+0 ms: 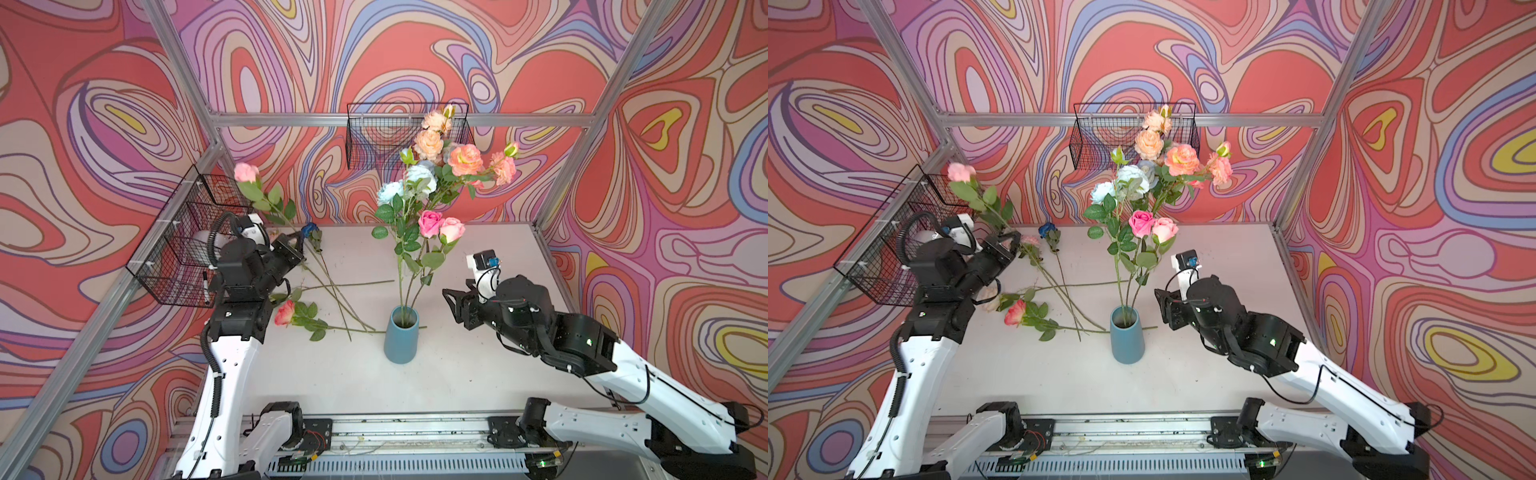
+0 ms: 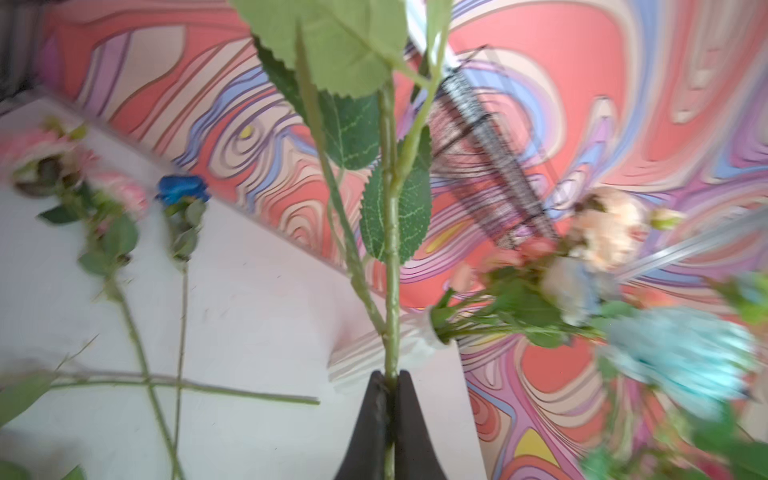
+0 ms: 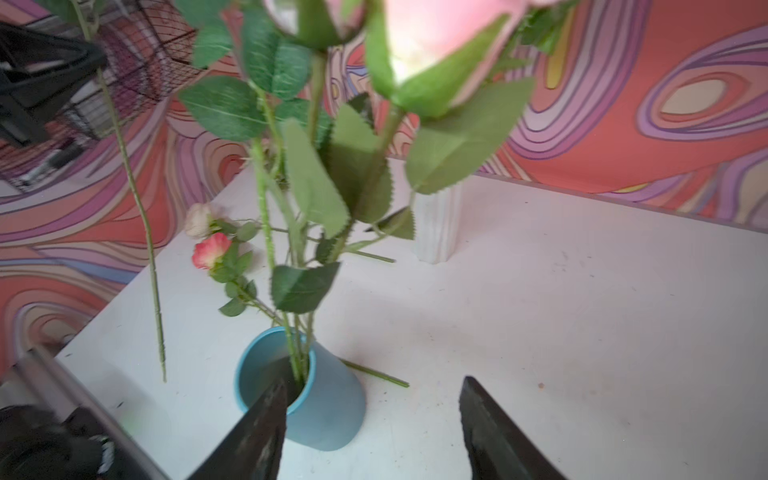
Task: Arrange flowers in a vase
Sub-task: Pick up the flower from the flowers, then place the flower in the vase.
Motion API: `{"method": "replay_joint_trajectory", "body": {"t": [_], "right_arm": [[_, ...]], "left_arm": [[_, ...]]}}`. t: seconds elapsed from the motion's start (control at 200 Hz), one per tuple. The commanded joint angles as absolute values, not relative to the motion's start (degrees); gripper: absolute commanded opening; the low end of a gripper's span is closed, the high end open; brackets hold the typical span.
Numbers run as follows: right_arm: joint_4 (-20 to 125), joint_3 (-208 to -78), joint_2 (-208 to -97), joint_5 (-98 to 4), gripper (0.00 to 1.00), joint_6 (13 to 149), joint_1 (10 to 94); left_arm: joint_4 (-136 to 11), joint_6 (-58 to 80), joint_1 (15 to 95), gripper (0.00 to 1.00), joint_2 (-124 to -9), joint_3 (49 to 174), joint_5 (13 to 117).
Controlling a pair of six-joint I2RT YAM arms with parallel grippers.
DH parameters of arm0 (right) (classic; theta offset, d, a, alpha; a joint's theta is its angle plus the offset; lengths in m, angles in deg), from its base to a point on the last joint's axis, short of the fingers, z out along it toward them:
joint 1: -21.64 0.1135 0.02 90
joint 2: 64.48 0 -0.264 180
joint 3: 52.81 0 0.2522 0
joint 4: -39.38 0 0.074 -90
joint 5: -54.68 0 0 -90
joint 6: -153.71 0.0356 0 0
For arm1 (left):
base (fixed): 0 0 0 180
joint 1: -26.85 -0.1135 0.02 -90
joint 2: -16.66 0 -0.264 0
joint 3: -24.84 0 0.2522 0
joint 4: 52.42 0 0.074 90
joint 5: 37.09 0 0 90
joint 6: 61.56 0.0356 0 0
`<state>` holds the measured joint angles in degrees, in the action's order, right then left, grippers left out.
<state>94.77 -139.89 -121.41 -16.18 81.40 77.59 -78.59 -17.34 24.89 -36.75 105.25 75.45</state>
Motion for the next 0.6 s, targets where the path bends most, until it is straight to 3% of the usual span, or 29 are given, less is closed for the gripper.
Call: {"method": "replay_joint_trajectory", "body": {"t": [0.0, 0.13, 0.295, 0.596], "right_arm": [[92.38, -143.53, -124.81, -32.15, 0.68, 78.63, 77.55], [90.66, -148.43, -129.68, -40.55, 0.69, 77.98, 80.97], [89.58, -157.75, -137.96, -38.89, 0.71, 76.11, 89.56], [88.48, -171.79, -149.87, -39.64, 0.78, 77.88, 90.14]], "left_arm": [[-79.83, -15.55, 25.00, 0.00, -33.29, 107.90, 88.56], [-77.88, -17.66, 25.00, 0.00, -30.54, 108.87, 98.06], [-64.31, -24.77, 25.47, 0.00, -28.72, 105.51, 110.40], [-42.30, -35.38, 28.87, 0.00, -28.12, 100.46, 116.49]]}}
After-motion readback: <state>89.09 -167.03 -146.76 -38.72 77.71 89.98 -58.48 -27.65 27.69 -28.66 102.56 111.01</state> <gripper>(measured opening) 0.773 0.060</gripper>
